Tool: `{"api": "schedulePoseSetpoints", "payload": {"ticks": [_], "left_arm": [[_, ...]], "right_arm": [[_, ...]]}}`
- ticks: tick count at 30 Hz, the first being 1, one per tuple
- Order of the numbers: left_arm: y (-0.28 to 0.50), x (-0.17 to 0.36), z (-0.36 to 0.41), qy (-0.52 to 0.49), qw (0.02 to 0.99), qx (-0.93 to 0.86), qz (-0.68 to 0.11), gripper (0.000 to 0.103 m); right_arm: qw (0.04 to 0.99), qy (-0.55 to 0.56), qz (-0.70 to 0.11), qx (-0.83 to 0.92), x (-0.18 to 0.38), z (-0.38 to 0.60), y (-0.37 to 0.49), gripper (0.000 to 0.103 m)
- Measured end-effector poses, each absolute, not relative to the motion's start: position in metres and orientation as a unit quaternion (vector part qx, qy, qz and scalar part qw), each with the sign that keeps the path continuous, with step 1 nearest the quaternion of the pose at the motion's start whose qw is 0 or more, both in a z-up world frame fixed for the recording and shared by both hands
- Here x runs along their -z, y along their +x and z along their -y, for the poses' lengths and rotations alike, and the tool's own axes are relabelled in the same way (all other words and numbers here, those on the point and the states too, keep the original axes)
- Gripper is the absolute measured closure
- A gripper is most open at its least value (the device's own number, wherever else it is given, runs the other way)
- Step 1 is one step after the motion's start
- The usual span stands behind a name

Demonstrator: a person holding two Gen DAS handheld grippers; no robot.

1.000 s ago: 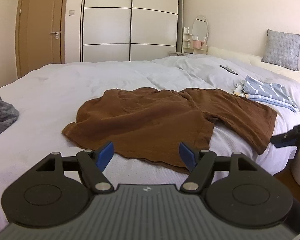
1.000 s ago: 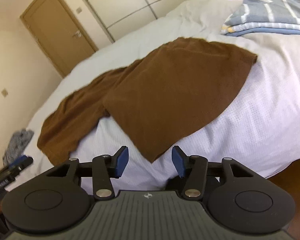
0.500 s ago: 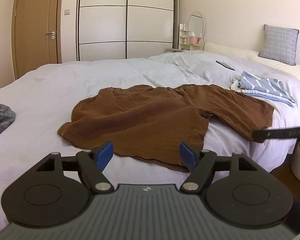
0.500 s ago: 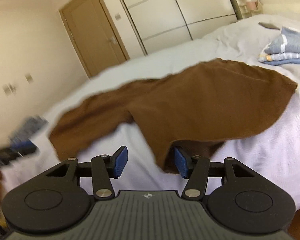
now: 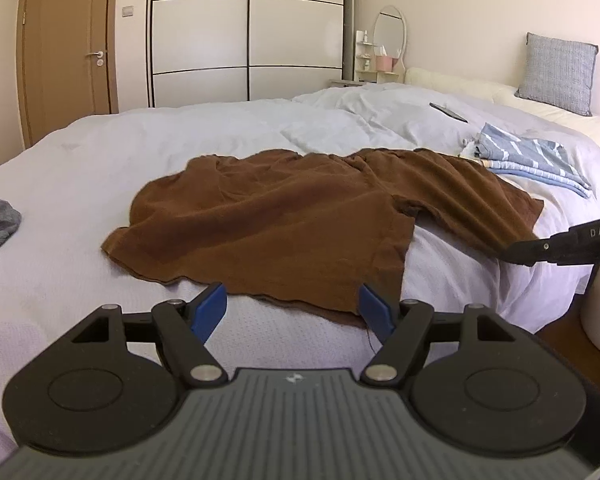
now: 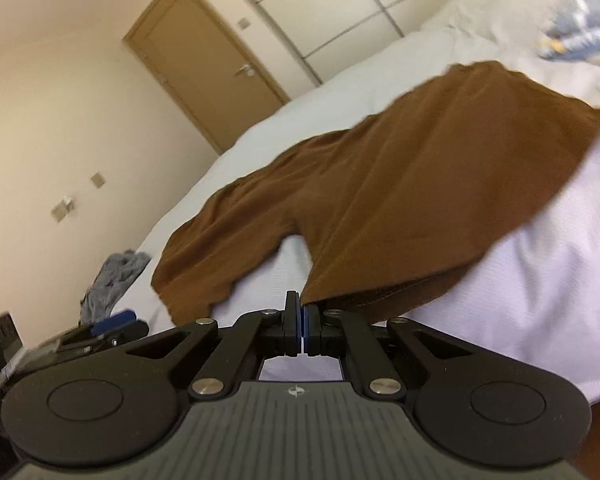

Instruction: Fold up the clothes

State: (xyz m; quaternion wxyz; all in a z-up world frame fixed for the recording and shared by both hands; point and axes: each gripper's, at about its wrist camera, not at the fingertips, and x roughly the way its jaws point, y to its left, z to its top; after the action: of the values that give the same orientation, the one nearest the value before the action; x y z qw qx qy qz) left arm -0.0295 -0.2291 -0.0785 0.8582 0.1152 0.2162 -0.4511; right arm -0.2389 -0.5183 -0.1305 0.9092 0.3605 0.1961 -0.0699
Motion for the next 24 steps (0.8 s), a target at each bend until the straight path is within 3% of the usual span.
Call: {"api": "schedulePoseSetpoints", "payload": {"ticks": [3,5,10,17,18,20,24], "left_arm": [[-0.031,0.08,0.233,0.121,0.855,0.455,-0.215,0.034],[-0.031,0.083,0.236,0.124,0.853,0.457,-0.218,0.034],[-0.03,0.088,0.246,0.135,0.846,0.463,-0.228,0.034],[-0.029,0.091,0.259,0.149,0.843,0.461,-0.233,0.033],[-0.029,0.092,0.261,0.151,0.843,0.46,-0.235,0.033],[-0.028,0.093,0.264,0.155,0.843,0.457,-0.238,0.033],[-0.025,0.094,0.274,0.16,0.842,0.456,-0.241,0.033]], "right_arm": [[0.907,0.367,-0.176,0.104,0.129,0.524,-0.259,0.09],[0.913,0.347,-0.153,0.147,0.124,0.53,-0.274,0.075],[0.904,0.325,-0.105,0.257,0.117,0.578,-0.299,0.05],[0.893,0.322,-0.101,0.297,0.129,0.653,-0.285,0.047],[0.89,0.332,-0.107,0.293,0.134,0.66,-0.281,0.047],[0.886,0.341,-0.121,0.291,0.139,0.669,-0.278,0.1],[0.892,0.257,-0.112,0.354,0.118,0.662,-0.284,0.101]]}}
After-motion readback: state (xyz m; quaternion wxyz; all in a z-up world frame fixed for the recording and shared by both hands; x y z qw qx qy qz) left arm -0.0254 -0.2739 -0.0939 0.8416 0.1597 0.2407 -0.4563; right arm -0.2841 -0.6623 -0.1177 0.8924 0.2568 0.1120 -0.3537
